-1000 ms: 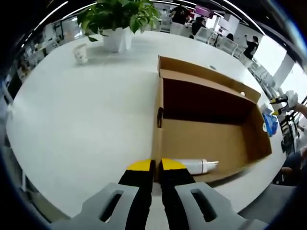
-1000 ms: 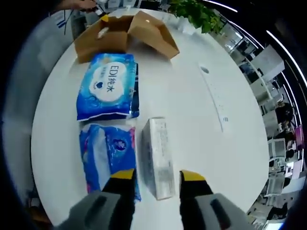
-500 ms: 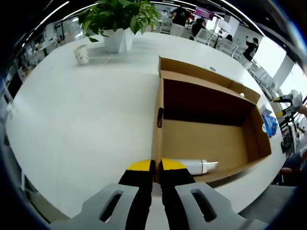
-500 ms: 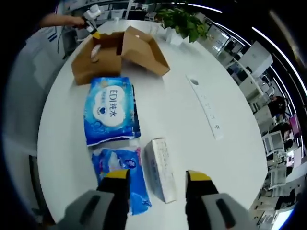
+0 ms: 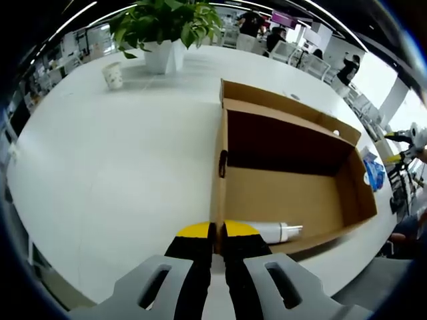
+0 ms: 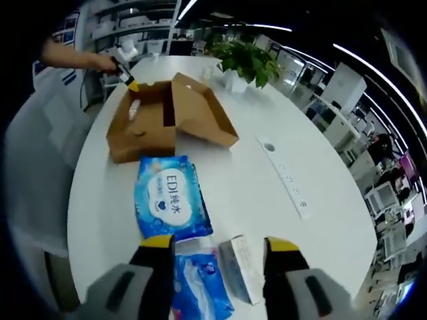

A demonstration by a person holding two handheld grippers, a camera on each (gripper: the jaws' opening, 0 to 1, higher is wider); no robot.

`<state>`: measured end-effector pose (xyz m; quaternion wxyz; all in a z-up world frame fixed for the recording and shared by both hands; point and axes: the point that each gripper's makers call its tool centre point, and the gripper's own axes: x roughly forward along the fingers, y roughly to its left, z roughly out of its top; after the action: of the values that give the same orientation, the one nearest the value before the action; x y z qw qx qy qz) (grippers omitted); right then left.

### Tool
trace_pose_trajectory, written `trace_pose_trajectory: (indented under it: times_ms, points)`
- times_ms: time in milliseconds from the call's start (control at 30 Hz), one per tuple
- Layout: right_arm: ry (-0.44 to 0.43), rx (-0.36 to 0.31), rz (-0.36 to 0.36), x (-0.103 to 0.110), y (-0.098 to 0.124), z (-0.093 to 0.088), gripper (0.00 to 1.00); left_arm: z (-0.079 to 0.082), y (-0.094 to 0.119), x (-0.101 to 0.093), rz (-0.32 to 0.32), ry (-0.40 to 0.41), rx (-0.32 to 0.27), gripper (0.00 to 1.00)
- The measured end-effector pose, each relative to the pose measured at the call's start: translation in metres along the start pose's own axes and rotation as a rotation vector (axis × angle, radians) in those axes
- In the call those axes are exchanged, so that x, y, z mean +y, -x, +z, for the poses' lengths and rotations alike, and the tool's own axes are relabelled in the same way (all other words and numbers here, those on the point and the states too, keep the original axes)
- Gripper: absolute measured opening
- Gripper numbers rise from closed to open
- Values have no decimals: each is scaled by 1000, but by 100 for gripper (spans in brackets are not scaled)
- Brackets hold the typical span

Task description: Operate the shoe box by opening the lid, removing the specified soft item, and placing it in the target area until the item is outside and the box remains undamaged.

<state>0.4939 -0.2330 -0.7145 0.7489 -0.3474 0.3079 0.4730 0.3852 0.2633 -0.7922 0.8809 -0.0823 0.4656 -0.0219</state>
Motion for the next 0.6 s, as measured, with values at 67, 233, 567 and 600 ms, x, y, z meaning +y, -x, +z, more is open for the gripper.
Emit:
trace_pose_trajectory:
  times_ms: [67, 233, 567, 600]
  points:
    - [-9, -18, 5, 3, 0, 6, 53, 0, 0, 0, -2, 1, -1, 2]
    - [-17, -47, 10, 12, 0, 19, 55, 0, 0, 0, -4, 3, -2, 3]
    - [-5, -122, 56, 41, -7, 55, 56, 0, 0, 0, -5, 4, -4, 3]
    - [-2, -123, 58, 43, -9, 57, 56, 0, 0, 0, -5, 4, -4, 3]
